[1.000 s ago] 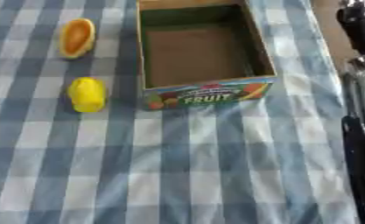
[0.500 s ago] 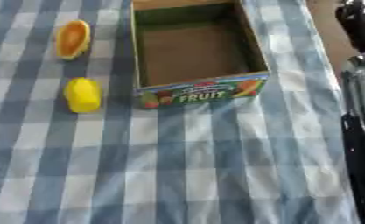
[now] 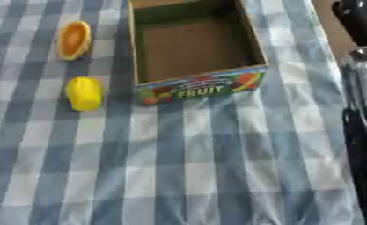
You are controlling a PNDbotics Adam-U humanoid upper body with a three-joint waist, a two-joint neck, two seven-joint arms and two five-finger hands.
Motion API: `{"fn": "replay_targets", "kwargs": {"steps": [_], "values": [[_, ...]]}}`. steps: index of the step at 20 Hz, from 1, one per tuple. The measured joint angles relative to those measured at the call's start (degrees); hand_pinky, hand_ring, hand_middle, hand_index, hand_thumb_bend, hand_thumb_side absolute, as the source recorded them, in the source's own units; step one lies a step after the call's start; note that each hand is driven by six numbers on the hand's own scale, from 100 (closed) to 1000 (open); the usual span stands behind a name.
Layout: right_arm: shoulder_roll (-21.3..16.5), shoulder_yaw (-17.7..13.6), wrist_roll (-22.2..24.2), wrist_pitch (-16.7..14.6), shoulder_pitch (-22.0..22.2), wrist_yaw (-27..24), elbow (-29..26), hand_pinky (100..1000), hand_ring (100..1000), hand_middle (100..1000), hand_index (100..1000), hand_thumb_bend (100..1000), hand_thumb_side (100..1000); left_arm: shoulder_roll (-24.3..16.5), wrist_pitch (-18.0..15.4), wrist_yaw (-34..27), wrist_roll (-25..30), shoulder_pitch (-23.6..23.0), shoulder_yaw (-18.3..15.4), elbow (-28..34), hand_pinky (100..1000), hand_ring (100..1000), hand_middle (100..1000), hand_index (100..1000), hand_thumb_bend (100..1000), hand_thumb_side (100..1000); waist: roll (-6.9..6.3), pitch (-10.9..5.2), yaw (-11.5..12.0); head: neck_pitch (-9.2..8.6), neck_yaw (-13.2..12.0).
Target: Pick up objects on the table and place them in the box.
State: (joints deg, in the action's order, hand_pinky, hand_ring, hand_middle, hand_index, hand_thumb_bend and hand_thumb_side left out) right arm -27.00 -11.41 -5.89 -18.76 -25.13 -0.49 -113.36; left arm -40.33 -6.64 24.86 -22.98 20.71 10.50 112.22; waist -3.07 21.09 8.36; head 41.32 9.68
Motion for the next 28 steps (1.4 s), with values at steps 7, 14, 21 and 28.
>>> {"fn": "replay_targets", "kwargs": {"steps": [7,14,21,28], "values": [[-0.01,0.58,0.58,0.34,0.09,0.00,0.00,829,933,739,802,100,528,-9.65,6.50,-0.42,6.50,1.59,8.98,0.87,875,928,865,938,374,480,-0.23,-0.02,-0.25,0.42,-0.54],[-0.41,1.19,1.25,0.58,0.49,-0.10,0.00,829,934,738,801,100,538,-11.11,12.76,-5.08,12.76,6.65,16.01,1.48,874,931,869,936,386,510,-0.51,-0.43,-0.35,0.48,-1.06],[-0.55,1.28,1.59,0.83,1.00,-0.13,0.00,830,935,738,802,100,540,-8.15,19.48,-7.85,19.48,12.27,19.70,1.49,879,945,884,933,402,527,-0.76,-0.70,-0.14,0.80,-1.06],[-0.56,1.56,1.76,0.76,1.27,-0.17,0.00,830,936,737,802,100,545,-3.01,26.15,-10.85,26.15,15.09,19.71,1.49,883,959,898,940,421,519,-0.73,-0.86,0.11,0.90,-1.05]]}}
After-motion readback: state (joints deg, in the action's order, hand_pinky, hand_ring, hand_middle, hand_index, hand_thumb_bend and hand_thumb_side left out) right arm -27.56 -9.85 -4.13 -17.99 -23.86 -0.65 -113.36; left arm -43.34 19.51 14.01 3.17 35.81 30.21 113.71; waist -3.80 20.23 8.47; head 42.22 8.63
